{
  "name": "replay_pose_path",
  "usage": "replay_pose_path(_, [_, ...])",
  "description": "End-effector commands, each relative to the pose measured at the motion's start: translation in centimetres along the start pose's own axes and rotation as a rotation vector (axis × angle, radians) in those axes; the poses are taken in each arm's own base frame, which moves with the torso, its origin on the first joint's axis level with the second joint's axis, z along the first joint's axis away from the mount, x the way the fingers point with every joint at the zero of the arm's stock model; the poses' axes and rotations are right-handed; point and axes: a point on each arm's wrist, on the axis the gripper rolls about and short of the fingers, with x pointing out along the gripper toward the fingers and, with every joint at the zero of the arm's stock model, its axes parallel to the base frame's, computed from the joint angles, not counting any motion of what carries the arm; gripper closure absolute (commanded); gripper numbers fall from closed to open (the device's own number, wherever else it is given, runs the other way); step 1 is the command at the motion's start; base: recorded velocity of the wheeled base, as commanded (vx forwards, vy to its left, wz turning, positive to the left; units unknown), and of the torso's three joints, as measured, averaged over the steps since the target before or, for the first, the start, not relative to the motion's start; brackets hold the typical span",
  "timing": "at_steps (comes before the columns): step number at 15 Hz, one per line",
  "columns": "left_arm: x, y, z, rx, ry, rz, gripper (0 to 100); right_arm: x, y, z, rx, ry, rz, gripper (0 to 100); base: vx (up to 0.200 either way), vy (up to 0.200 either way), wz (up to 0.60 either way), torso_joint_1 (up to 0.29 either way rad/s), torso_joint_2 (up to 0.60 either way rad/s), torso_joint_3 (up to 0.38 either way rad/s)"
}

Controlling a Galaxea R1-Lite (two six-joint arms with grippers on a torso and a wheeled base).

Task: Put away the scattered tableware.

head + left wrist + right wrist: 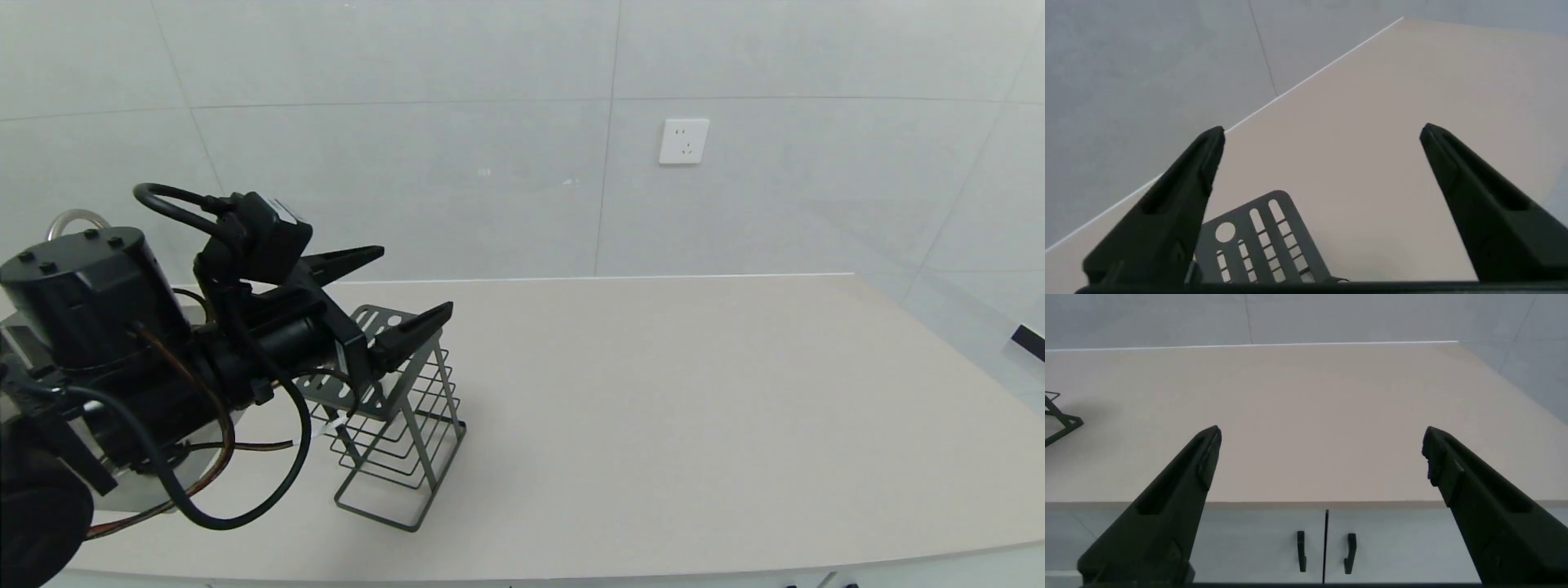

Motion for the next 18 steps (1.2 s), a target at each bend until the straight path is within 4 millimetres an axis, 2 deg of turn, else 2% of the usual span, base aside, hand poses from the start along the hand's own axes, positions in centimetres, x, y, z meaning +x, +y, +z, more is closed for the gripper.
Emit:
replay_pose_path(1, [-0.9, 0.5, 1.0, 0.026, -0.070, 0.026, 0, 0.0, 0.0, 0.0, 0.000, 0.002, 0.001, 0, 0.000, 0.000, 0.00, 0.000, 0.00, 0.000])
replay_pose_path(3, [-2.5, 1.3, 2.1, 0.080, -0.176, 0.007, 0, 0.0, 0.0, 0.0, 0.000, 0.002, 0.001, 0, 0.000, 0.000, 0.00, 0.000, 0.00, 0.000])
replay_pose_path(6, [-6.7, 1.1, 2.9, 0.130, -0.272, -0.032, 0, 0.0, 0.0, 0.0, 0.000, 0.002, 0.001, 0, 0.000, 0.000, 0.00, 0.000, 0.00, 0.000])
replay_pose_path(9, [-12.8, -1.5, 3.3, 0.067, -0.338, 0.015, 0, 0.0, 0.0, 0.0, 0.000, 0.002, 0.001, 0, 0.000, 0.000, 0.00, 0.000, 0.00, 0.000])
replay_pose_path(10, [-14.0, -2.0, 3.2, 0.055, -0.348, 0.034, 0, 0.0, 0.0, 0.0, 0.000, 0.002, 0.001, 0, 0.000, 0.000, 0.00, 0.000, 0.00, 0.000])
replay_pose_path(11, [-16.6, -3.4, 2.6, 0.009, -0.356, 0.080, 0, 0.0, 0.0, 0.0, 0.000, 0.002, 0.001, 0, 0.000, 0.000, 0.00, 0.000, 0.00, 0.000])
replay_pose_path(12, [-17.7, -4.1, 2.2, -0.008, -0.360, 0.098, 0, 0.0, 0.0, 0.0, 0.000, 0.002, 0.001, 0, 0.000, 0.000, 0.00, 0.000, 0.00, 0.000])
replay_pose_path(14, [-21.4, -6.5, 0.4, -0.053, -0.341, 0.185, 0, 0.0, 0.0, 0.0, 0.000, 0.002, 0.001, 0, 0.000, 0.000, 0.00, 0.000, 0.00, 0.000])
replay_pose_path(18, [-25.7, -10.1, -2.5, -0.094, -0.250, 0.268, 0, 0.0, 0.0, 0.0, 0.000, 0.002, 0.001, 0, 0.000, 0.000, 0.00, 0.000, 0.00, 0.000])
